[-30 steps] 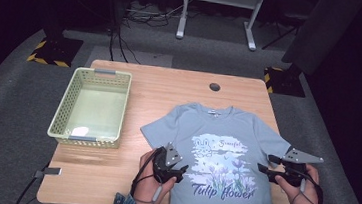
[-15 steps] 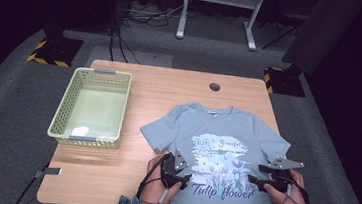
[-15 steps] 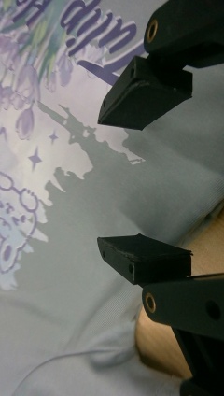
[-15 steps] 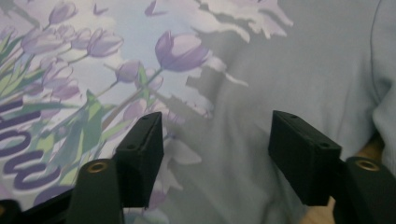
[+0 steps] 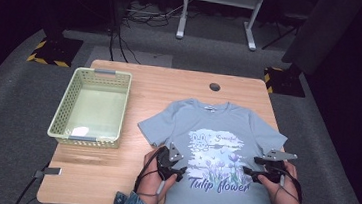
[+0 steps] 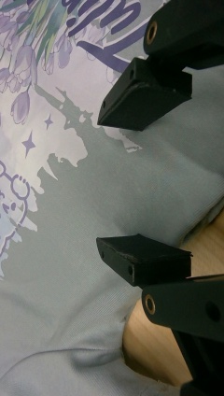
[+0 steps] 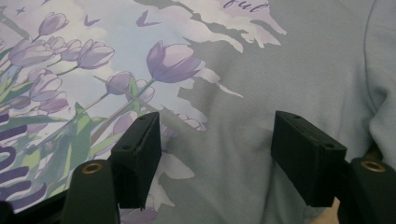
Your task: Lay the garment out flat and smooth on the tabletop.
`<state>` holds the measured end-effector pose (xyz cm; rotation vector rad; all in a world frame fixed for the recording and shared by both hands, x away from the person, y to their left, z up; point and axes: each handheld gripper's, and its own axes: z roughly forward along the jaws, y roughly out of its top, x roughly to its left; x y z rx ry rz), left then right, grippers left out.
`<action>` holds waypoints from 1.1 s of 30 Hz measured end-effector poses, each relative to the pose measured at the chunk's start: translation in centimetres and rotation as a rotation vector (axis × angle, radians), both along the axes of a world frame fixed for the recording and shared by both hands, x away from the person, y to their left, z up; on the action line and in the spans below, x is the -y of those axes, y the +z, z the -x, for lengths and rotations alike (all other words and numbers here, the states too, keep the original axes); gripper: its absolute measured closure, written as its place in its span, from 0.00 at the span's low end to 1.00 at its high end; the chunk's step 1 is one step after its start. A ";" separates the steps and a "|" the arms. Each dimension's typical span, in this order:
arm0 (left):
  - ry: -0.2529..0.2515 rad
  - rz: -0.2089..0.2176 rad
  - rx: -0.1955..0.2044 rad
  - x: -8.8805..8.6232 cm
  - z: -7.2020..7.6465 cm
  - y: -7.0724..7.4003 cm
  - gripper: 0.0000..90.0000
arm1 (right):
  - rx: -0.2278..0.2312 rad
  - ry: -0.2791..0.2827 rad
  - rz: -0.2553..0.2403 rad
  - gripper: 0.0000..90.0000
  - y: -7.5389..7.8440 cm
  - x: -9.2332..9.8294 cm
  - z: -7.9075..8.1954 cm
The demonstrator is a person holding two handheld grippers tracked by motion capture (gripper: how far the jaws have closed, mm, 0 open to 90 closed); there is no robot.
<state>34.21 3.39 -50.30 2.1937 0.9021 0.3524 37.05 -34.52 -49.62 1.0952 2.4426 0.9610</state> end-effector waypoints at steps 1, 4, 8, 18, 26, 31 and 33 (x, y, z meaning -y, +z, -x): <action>0.004 0.001 0.000 -0.1 -0.2 0.0 0.39 | 0.001 0.001 0.000 0.37 0.0 -0.2 -0.3; 0.015 0.005 0.004 -0.9 -1.2 0.0 0.39 | 0.000 -0.005 -0.005 0.37 0.0 -0.8 -1.3; 0.021 0.012 -0.010 -1.5 -2.3 0.1 0.39 | 0.001 -0.013 -0.003 0.37 0.0 -1.6 -2.3; 0.040 0.052 -0.007 -3.0 -5.2 -0.1 0.39 | 0.016 -0.042 -0.006 0.36 -0.1 -3.0 -4.5; 0.057 0.054 -0.003 -4.0 -8.0 -0.2 0.39 | 0.015 -0.060 -0.009 0.35 -0.1 -4.1 -6.8; 0.070 0.070 -0.006 -4.8 -9.5 -0.2 0.39 | 0.020 -0.067 -0.015 0.35 -0.2 -4.7 -8.3; 0.075 0.070 -0.005 -5.0 -10.0 -0.2 0.39 | 0.022 -0.070 -0.017 0.34 -0.2 -4.9 -8.9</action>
